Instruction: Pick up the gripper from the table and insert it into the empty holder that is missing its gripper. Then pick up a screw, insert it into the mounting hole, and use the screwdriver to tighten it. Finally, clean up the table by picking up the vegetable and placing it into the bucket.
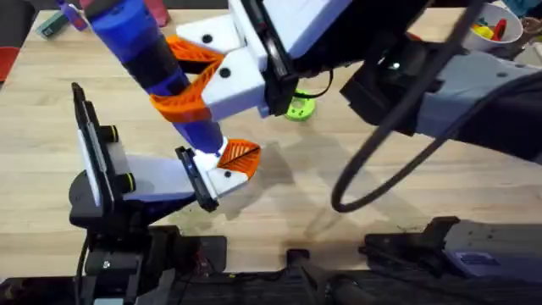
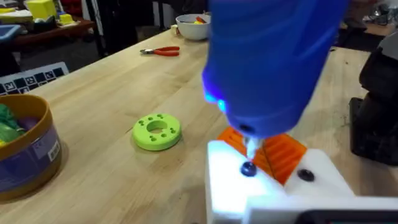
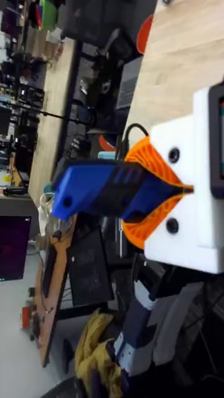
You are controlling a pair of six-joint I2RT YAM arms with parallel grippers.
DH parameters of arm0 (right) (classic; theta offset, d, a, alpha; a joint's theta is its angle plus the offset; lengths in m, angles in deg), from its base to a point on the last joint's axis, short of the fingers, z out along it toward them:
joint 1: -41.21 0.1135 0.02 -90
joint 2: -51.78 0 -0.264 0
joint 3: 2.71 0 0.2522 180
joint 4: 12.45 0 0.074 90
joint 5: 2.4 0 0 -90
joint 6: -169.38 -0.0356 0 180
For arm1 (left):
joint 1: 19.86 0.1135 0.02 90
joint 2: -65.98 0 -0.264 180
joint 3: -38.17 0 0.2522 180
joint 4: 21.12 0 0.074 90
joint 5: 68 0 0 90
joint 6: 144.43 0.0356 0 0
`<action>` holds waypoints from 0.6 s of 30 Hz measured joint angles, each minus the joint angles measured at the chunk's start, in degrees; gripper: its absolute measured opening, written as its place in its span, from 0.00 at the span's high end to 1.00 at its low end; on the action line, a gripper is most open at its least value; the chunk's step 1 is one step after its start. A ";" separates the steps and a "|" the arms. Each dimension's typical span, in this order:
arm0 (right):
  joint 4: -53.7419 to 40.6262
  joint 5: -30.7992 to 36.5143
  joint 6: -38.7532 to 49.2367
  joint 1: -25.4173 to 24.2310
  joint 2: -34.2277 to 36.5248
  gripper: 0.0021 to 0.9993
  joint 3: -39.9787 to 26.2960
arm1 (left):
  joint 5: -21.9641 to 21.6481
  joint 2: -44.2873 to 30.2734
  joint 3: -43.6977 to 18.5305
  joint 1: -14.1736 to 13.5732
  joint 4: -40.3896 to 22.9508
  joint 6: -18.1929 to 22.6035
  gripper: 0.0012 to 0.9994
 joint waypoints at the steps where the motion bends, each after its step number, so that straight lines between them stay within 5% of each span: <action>1: -0.02 -0.02 -0.02 0.00 0.28 0.98 0.00 | 0.00 0.02 0.00 0.00 0.00 -0.01 0.99; 18: 0.20 -1.33 -0.02 -0.02 1.30 0.98 0.00 | 0.00 0.00 0.00 0.00 0.00 -0.02 0.99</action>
